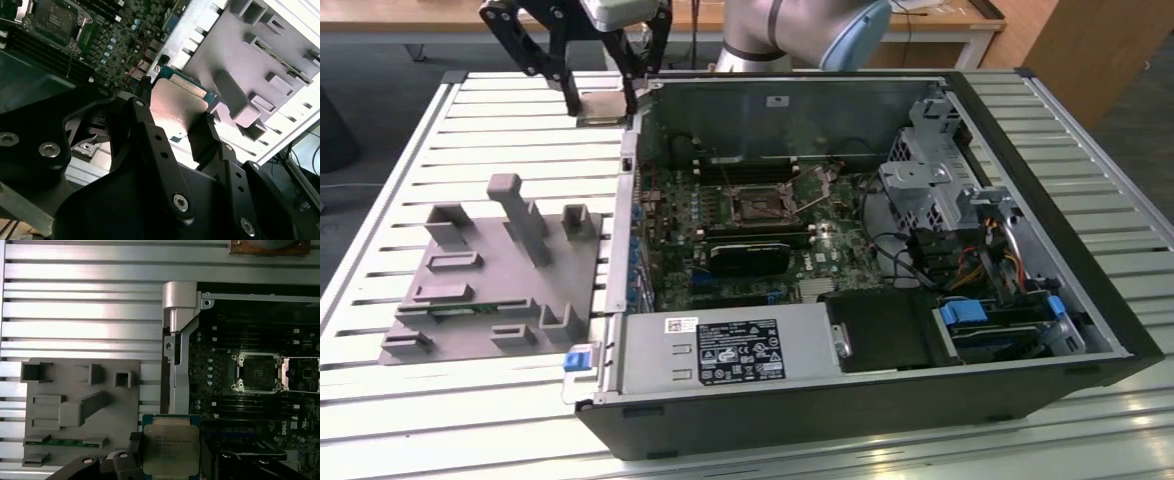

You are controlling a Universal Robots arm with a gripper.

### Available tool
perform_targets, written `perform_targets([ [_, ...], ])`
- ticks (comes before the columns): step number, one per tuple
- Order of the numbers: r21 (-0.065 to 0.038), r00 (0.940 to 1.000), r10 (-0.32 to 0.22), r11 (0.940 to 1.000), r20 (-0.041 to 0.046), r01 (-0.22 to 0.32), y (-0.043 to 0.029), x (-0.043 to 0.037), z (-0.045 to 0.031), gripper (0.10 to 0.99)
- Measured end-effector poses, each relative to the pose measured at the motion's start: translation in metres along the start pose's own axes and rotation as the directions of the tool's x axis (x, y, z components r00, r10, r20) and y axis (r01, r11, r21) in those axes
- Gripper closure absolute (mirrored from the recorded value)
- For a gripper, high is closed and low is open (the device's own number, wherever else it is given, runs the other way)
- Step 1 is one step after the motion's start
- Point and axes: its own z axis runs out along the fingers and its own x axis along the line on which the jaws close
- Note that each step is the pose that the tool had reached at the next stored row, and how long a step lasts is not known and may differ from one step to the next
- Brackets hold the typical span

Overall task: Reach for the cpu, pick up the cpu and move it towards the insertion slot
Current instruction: 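Pick up the cpu and move it towards the insertion slot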

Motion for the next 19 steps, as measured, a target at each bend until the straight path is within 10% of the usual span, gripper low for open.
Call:
perform_targets([
  [19, -0.003, 1.0, 0.0, 1.0, 0.001, 0.0, 0.0104, -0.0524, 0.0001, 0.545],
])
